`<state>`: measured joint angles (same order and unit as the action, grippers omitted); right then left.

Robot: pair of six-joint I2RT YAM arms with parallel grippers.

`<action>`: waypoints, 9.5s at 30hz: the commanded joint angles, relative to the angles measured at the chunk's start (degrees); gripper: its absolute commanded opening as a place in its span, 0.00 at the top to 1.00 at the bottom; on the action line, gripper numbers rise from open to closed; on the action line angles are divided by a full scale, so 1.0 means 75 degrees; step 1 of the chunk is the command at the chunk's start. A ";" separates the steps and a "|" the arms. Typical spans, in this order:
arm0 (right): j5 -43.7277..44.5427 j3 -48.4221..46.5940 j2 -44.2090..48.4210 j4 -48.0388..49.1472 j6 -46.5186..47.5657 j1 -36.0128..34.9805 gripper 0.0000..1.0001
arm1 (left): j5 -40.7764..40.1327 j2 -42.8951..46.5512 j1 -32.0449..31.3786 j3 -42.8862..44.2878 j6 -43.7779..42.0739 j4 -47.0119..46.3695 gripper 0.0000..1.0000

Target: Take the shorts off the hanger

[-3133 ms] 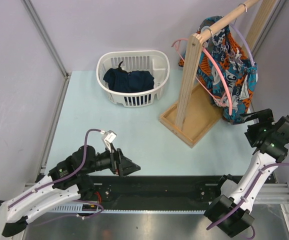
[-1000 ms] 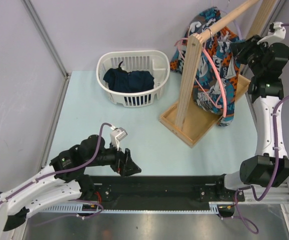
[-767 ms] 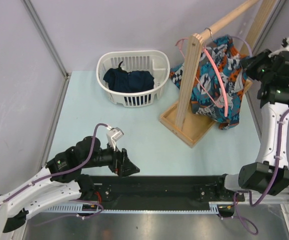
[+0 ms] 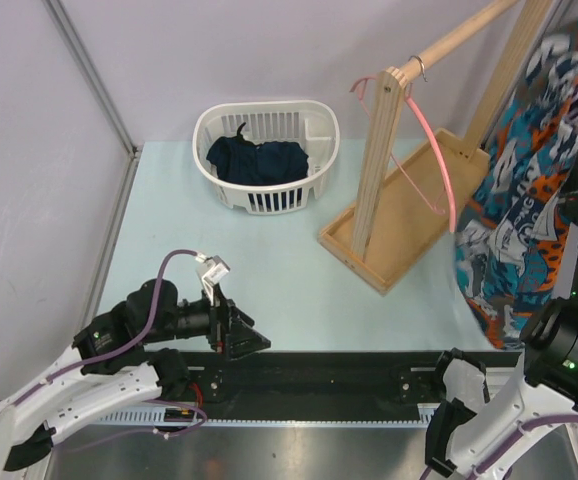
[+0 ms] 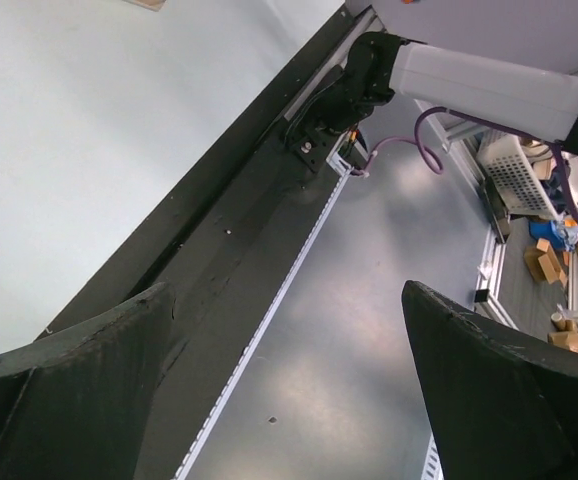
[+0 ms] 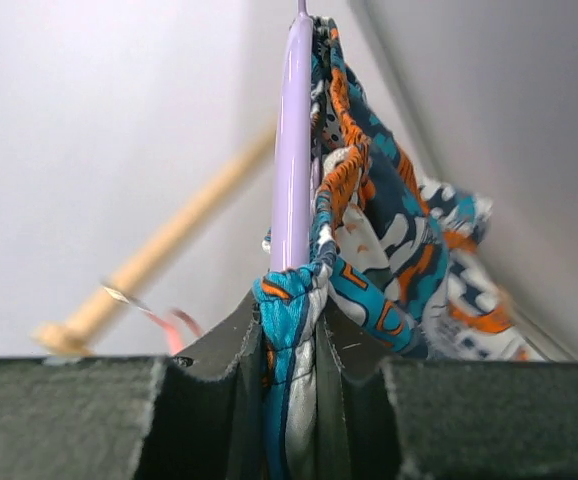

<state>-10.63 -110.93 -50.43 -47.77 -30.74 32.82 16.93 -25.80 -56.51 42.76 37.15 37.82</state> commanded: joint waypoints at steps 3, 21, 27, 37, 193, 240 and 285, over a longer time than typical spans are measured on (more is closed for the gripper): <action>-0.1334 0.0515 0.0045 0.5332 -0.2165 0.0030 1.00 | -0.0182 0.0323 -0.0035 0.0158 0.0356 -0.0157 0.00; -0.4851 0.0941 -0.1172 1.4918 -1.0379 -0.0368 1.00 | -0.0253 0.0229 -0.0035 -0.0077 0.0426 -0.0309 0.00; -0.5881 0.0646 -0.1479 1.5186 -1.0938 -0.1561 1.00 | -0.0347 0.0159 -0.0035 -0.0217 0.0414 -0.0461 0.00; -0.7711 0.1771 0.0032 0.7592 -0.4671 -0.4761 1.00 | -0.0557 0.0065 -0.0035 -0.0557 0.0555 -0.0789 0.00; 0.8203 0.5134 -0.0589 0.1295 -0.0530 -1.1876 1.00 | -0.1953 -0.1247 0.0433 0.3334 -0.3031 -0.2651 1.00; 0.3857 0.7502 0.0419 0.5664 0.0852 -1.3937 1.00 | -0.3360 -0.3005 0.0445 0.0862 0.0157 -1.2025 0.99; 0.6351 0.6414 -0.3503 0.9898 0.1837 -1.3845 1.00 | -0.5408 0.1072 0.0492 0.2431 -0.2961 -0.3617 1.00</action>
<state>30.98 -56.58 -72.27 16.36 -21.04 -72.51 -17.78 -19.51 -53.17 59.09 16.71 -0.95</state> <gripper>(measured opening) 0.010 0.037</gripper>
